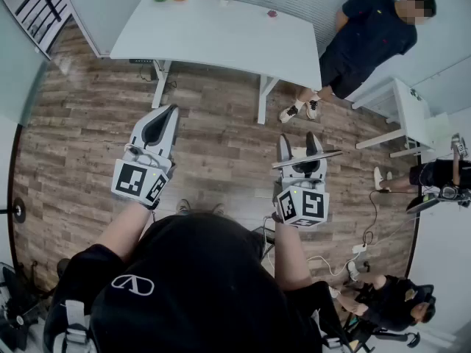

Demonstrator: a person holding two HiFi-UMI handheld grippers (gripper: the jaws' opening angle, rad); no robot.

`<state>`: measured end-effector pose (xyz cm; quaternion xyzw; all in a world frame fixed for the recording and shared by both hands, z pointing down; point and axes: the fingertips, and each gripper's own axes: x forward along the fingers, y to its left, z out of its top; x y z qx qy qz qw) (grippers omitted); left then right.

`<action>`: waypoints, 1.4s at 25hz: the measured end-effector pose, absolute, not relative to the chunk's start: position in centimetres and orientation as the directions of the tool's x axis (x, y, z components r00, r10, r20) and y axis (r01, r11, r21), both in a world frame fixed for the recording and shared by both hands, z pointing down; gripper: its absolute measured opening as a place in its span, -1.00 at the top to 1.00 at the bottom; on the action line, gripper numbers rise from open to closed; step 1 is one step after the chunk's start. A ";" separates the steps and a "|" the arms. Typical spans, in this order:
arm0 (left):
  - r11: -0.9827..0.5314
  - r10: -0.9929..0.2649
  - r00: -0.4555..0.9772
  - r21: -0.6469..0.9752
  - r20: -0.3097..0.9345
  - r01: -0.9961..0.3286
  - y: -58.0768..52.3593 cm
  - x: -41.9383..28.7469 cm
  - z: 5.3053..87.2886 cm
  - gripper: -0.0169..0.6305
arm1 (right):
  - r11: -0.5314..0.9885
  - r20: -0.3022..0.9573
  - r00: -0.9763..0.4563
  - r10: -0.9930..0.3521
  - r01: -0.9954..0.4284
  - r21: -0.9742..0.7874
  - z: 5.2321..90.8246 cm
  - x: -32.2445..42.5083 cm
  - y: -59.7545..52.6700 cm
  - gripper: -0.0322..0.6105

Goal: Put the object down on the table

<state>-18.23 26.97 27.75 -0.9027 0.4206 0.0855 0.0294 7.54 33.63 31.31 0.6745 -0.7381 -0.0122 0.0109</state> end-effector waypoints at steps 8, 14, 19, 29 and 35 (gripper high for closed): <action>-0.640 -0.759 0.626 0.022 -0.180 -0.768 26.1 -18.4 27.8 0.93 | 0.094 -0.008 -0.094 -0.996 -0.994 0.053 31.3 7.1 32.9 -0.01; -0.634 -0.762 0.621 0.016 -0.182 -0.773 25.9 -17.8 27.9 0.93 | 0.089 -0.021 -0.090 -0.996 -0.995 0.051 31.3 8.1 32.7 -0.01; -0.621 -0.771 0.608 0.015 -0.192 -0.783 25.4 -16.4 27.9 0.93 | 0.121 -0.025 -0.123 -0.992 -0.992 0.041 31.7 10.0 31.7 -0.01; -0.571 -0.807 0.563 -0.004 -0.179 -0.821 22.7 -11.8 28.6 0.93 | 0.198 -0.036 -0.200 -0.979 -0.979 0.046 32.4 14.4 27.5 -0.01; -0.591 -0.798 0.583 0.012 -0.153 -0.806 14.7 -10.5 30.3 0.93 | 0.204 -0.024 -0.206 -0.978 -0.978 0.049 34.1 15.1 19.9 -0.01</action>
